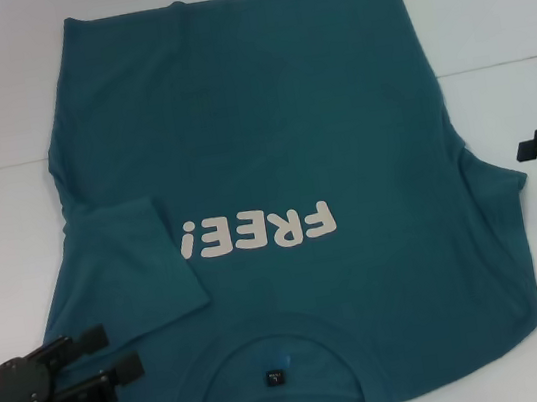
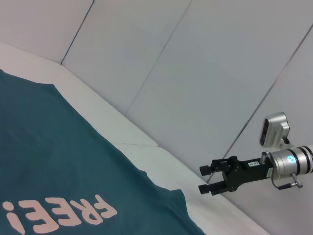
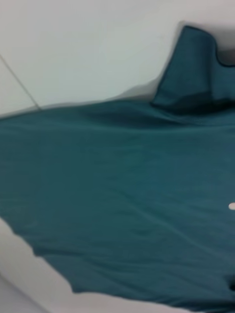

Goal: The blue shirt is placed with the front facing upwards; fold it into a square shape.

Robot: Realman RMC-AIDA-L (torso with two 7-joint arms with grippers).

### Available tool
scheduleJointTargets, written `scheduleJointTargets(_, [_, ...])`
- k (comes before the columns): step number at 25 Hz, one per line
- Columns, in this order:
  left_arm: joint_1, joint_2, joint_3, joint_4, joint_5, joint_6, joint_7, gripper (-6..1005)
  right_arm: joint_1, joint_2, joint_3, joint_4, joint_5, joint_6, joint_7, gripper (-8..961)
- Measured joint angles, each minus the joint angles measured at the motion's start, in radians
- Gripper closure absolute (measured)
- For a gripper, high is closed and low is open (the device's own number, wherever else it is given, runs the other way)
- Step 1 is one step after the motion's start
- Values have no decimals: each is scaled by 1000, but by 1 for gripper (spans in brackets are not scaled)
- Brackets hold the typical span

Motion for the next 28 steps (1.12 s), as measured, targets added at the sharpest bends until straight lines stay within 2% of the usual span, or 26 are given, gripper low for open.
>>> scheduleJointTargets(5, [0, 0, 0, 0, 0, -5, 2, 66, 27, 2, -27, 8, -33, 17, 32, 137])
scheduleJointTargets(14, [-1, 2, 0, -16, -9, -24, 7, 66, 57, 12, -108, 95, -35, 147, 27, 160])
scheduleJointTargets(28, [-3, 2, 0, -24, -11, -37, 7, 66, 83, 41, -115, 112, -31, 234, 22, 197])
